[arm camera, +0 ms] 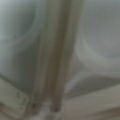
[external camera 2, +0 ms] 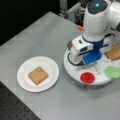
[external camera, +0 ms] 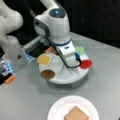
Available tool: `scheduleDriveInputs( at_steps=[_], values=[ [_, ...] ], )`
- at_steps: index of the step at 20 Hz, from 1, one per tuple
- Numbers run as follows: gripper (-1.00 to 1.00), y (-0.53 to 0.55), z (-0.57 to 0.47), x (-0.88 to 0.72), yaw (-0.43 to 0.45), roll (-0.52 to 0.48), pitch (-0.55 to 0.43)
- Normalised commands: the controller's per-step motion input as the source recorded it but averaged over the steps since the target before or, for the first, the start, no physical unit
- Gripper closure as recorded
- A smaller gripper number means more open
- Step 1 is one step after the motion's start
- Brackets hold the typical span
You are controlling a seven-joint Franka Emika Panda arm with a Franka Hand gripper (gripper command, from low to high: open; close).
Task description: Ingredient selection for cheeseburger or sandwich
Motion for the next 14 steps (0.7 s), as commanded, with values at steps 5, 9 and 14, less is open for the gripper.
scheduleDriveInputs(
  at_steps=[5,9,14],
  values=[
    [-1.00,0.35,-0.04,0.51,0.347,0.041,0.190],
    [-1.00,0.33,-0.07,0.55,0.273,0.055,0.193],
    [-1.00,0.34,-0.09,0.57,0.230,0.046,0.186]
  ],
)
